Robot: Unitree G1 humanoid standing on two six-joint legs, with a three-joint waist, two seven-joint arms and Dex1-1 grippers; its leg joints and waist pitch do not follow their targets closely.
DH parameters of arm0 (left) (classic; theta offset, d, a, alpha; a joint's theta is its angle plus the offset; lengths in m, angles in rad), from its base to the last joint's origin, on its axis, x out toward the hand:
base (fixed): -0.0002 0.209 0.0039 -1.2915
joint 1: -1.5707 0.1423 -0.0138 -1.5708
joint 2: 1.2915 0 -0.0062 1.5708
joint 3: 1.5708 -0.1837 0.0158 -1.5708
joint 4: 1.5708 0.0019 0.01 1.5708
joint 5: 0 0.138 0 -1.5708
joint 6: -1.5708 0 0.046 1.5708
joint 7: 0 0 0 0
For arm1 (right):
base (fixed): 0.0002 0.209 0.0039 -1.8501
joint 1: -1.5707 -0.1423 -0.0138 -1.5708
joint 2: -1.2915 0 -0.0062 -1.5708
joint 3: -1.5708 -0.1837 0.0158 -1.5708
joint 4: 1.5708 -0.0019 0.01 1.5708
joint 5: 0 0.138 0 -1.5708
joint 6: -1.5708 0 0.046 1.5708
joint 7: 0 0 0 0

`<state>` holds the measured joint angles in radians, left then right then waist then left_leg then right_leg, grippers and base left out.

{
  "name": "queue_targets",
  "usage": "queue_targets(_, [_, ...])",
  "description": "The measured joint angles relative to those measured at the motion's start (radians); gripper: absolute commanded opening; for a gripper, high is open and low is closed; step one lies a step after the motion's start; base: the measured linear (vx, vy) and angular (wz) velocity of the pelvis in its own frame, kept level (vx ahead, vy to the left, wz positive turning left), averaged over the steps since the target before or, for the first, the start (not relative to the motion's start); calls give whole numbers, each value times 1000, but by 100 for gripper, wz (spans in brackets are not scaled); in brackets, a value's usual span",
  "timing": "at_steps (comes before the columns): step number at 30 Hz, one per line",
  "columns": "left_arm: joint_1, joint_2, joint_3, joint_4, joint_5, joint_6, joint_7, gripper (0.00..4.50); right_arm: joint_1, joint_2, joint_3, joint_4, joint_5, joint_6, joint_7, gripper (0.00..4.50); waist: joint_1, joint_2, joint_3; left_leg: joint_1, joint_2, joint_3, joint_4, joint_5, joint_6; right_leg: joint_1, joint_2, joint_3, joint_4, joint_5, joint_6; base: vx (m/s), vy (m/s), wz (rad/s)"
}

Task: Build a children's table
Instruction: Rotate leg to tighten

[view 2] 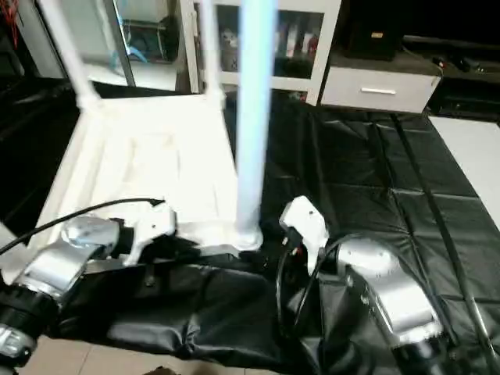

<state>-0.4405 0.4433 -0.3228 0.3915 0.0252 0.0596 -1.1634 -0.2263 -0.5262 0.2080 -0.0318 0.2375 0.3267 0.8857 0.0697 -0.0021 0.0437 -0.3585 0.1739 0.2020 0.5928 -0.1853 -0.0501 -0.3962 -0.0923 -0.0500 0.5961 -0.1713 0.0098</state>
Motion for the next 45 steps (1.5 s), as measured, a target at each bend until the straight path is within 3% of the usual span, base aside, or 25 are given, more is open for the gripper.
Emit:
queue_targets(11, [12, 6, -7, -41, 4, 8, -8, 0, -20, -13, 25, 66, -5, -14, 83, 427, 0, -2, -1, -7, 0, 0, 0, 0, 0, -2, 0, 1, 0, 0, 0, 0, 0, 0])
queue_targets(21, [9, 0, -9, -42, 8, 11, -12, 0, -154, 87, 62, 260, -53, -101, 73, 427, -5, 0, -2, -10, 0, 0, 1, 1, 2, -2, 0, 4, 0, 1, -2, 0, 0, 0])
queue_targets(22, [9, 1, -9, -42, 8, 11, -13, 0, -159, 85, 64, 274, -53, -104, 81, 400, -5, 0, -2, -10, 0, 0, 1, 1, 2, -2, 1, 4, 0, 1, -2, 0, 0, 0])
queue_targets(31, [9, 6, -8, -43, 7, 13, -13, 0, -160, 68, 67, 302, -59, -147, 132, 354, -7, 0, -1, -10, 0, 0, 1, 1, 2, -2, 1, 4, 0, 1, -2, 0, 0, 0])
queue_targets(39, [10, 11, -8, -43, 7, 13, -14, 0, -160, 60, 74, 321, -67, -174, 159, 277, -8, 0, -1, -10, 0, 0, 1, 1, 2, -2, 1, 4, 0, 1, -2, 0, 0, 0])
queue_targets(45, [10, 13, -7, -43, 7, 13, -14, 0, -164, 61, 73, 330, -73, -187, 165, 258, -8, 0, -1, -10, 0, 0, 1, 1, 2, -2, 1, 4, 0, 1, -2, 0, 0, 0])
